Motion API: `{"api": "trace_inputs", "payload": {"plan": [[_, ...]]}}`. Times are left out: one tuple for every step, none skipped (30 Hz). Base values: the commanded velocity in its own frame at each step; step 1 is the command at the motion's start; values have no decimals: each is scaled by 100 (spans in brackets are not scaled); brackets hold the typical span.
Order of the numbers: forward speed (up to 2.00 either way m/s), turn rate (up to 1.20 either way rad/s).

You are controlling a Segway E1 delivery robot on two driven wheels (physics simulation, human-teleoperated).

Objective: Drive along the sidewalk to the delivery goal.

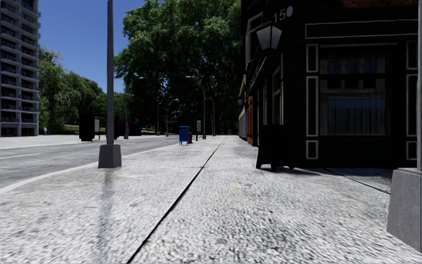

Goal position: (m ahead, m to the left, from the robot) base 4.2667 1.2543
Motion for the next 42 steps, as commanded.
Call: {"api": "trace_inputs", "payload": {"plan": [[200, 0], [200, 0], [200, 0], [200, 0], [200, 0], [200, 0], [200, 0], [200, 0], [200, 0], [200, 0], [200, 0], [200, 0], [200, 0], [200, 0], [200, 0], [200, 0], [200, 0], [200, 0], [200, 0], [200, 0], [200, 0], [200, 0], [200, 0], [200, 0], [200, 0], [200, 0], [200, 0], [200, 0], [191, 0], [4, 0], [0, 0], [0, 0], [5, 0], [19, 0], [49, 0], [66, 0], [66, 0], [71, 0], [72, 0], [72, 0], [72, 0], [72, 0]]}}
